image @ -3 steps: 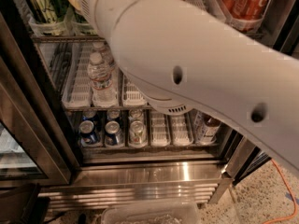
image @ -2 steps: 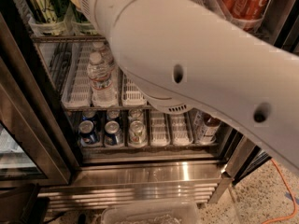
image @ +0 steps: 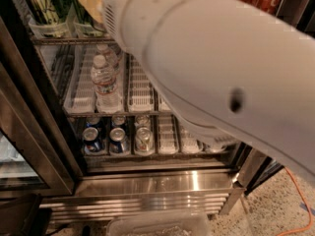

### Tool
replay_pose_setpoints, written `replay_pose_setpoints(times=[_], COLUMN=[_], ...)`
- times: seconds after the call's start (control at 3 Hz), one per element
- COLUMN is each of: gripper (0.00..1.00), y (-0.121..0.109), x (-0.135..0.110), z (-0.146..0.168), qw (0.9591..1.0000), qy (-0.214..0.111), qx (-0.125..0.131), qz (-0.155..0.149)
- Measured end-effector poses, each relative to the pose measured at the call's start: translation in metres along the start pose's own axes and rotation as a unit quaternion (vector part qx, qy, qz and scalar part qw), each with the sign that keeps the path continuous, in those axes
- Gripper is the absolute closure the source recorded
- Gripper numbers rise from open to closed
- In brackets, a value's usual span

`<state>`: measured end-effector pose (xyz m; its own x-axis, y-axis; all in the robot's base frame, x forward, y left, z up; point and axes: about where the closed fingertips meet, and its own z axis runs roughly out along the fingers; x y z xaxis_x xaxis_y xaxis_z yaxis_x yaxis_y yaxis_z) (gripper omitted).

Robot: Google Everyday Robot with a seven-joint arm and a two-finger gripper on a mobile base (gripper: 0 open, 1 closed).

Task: Pick green can from top shelf of fridge

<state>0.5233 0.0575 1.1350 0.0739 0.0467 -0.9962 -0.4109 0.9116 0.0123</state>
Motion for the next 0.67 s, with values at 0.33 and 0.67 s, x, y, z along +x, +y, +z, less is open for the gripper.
replay_pose_setpoints(times=[0.33,0.67], gripper=[1.00,1.00], y=[-0.023,-0.045], x=[0.026,0.059], z=[-0.040,-0.078], qw=[0.9982,0.9939], qy=[0.041,0.086], qx=[0.029,0.050], qz=[0.033,0.048])
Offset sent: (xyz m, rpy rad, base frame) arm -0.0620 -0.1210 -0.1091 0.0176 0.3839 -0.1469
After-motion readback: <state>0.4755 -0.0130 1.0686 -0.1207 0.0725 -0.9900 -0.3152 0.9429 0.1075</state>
